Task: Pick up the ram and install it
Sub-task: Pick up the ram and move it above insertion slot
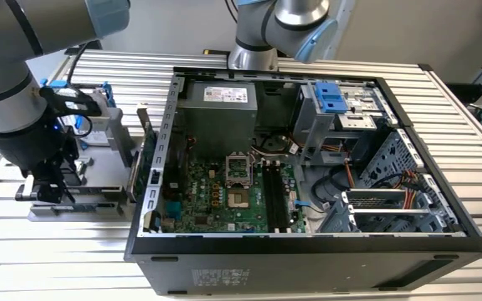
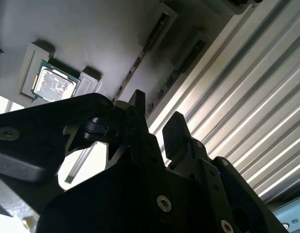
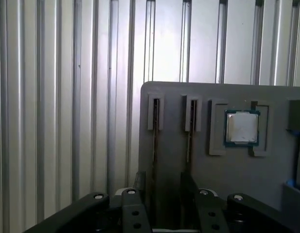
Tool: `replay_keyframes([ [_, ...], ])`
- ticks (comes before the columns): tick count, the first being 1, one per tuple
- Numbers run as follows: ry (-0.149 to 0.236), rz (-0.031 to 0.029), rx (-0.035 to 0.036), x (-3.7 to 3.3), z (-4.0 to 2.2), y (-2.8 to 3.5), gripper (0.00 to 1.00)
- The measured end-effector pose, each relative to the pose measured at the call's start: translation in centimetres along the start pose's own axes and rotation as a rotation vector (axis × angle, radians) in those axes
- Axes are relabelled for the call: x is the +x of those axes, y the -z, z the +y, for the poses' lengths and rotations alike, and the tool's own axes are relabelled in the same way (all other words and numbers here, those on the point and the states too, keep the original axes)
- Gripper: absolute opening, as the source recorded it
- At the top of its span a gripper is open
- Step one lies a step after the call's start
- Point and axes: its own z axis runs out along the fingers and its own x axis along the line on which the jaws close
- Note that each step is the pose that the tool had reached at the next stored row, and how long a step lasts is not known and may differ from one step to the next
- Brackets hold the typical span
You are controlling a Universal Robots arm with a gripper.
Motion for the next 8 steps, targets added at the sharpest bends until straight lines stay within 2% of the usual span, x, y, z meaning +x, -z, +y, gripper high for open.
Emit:
replay_keyframes([
  [8, -0.016, -0.0001, -0.0051, 0.04, -0.01, -1.13, 1.00],
])
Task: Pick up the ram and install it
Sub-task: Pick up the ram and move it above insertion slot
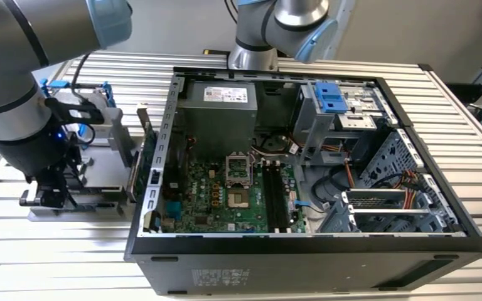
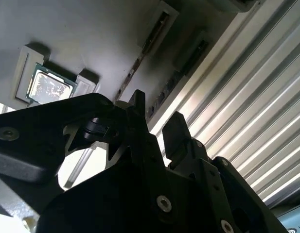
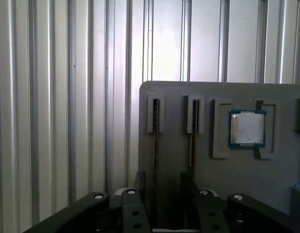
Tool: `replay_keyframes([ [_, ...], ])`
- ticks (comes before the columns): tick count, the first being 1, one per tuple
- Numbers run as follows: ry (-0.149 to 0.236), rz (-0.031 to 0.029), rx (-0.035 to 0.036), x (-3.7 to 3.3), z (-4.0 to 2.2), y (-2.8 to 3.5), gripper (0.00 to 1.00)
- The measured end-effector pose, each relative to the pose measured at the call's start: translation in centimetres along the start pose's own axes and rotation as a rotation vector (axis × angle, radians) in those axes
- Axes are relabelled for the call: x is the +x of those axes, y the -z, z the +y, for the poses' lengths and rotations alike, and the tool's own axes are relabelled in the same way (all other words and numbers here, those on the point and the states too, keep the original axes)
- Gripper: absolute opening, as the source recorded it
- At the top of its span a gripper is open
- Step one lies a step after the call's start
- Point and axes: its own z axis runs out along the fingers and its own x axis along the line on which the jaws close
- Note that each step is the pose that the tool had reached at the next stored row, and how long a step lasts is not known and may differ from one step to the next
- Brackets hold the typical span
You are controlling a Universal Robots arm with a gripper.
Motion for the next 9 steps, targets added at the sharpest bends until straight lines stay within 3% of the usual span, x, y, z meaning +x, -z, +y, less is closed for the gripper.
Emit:
replay_keyframes([
  [9, -0.002, 0.0000, -0.0019, 0.19, -0.04, -1.60, 1.00],
])
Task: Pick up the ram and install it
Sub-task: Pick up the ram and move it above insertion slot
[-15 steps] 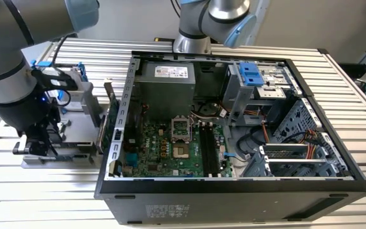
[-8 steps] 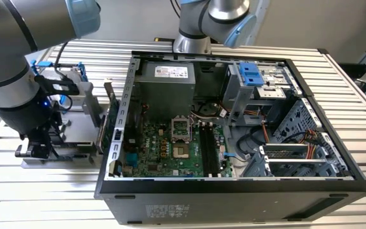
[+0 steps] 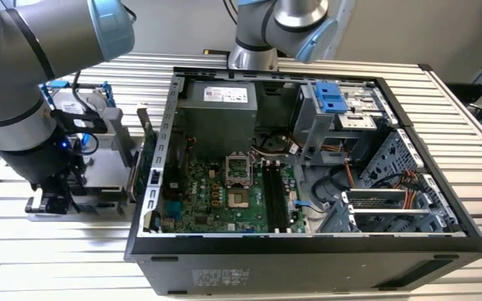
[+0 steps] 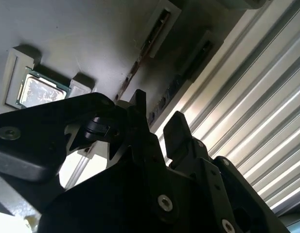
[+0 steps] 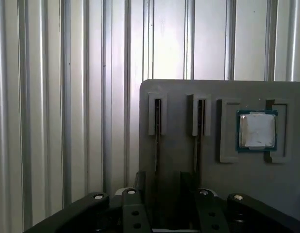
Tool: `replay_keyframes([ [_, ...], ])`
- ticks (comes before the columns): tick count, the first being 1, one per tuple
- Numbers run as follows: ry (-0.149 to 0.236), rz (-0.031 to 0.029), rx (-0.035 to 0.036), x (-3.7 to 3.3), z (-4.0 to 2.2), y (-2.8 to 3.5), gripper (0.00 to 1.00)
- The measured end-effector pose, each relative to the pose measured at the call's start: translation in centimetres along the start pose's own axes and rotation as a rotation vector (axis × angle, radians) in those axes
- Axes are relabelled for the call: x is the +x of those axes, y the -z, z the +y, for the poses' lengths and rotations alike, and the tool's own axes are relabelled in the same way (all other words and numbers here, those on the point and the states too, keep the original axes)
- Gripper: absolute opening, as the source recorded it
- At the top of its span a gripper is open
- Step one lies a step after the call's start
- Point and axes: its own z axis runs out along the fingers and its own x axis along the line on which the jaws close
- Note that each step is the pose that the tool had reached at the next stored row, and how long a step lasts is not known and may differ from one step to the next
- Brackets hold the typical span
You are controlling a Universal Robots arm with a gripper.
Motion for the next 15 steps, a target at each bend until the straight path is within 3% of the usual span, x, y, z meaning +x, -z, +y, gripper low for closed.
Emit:
replay_keyframes([
  [5, 0.000, 0.0000, -0.0003, 0.02, -0.02, -0.61, 1.00],
  [15, 0.000, -0.0001, -0.0002, 0.02, -0.02, -0.73, 1.00],
])
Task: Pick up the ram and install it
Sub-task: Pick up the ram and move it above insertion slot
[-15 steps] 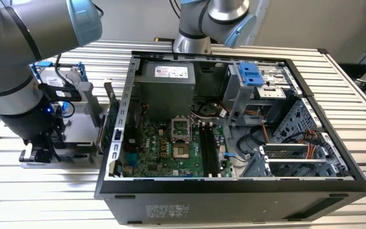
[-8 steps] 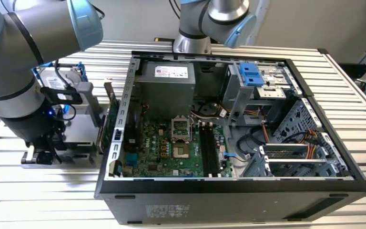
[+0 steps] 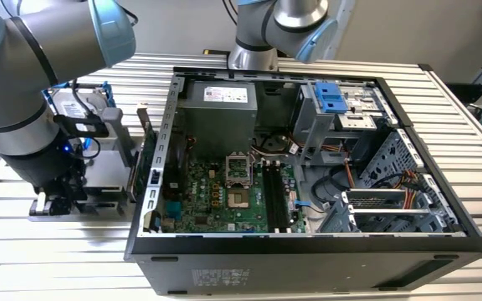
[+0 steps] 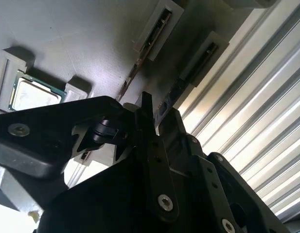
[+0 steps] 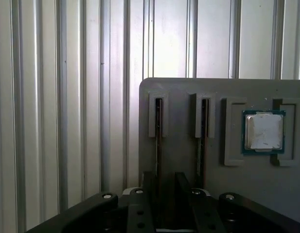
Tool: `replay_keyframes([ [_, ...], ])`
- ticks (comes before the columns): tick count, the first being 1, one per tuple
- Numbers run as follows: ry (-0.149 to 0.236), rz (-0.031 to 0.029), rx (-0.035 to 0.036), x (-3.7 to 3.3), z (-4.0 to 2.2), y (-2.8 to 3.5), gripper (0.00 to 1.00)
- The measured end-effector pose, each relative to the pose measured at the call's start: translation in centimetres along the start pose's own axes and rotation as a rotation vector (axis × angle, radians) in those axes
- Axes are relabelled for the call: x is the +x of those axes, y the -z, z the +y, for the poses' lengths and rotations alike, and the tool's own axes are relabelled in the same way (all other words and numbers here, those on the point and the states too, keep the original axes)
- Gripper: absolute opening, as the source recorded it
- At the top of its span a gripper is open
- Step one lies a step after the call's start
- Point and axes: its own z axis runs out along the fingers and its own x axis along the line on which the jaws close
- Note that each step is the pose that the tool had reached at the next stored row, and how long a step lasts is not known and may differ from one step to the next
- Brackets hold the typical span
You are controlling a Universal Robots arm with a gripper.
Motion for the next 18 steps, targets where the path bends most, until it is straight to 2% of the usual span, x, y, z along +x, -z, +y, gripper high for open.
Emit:
replay_keyframes([
  [8, 0.000, 0.0001, -0.0001, 0.02, 0.00, -0.02, 1.00],
  [9, 0.000, 0.0001, -0.0001, 0.02, 0.00, -0.02, 0.00],
  [18, 0.000, 0.0002, 0.0000, 0.02, 0.00, -0.03, 0.00],
])
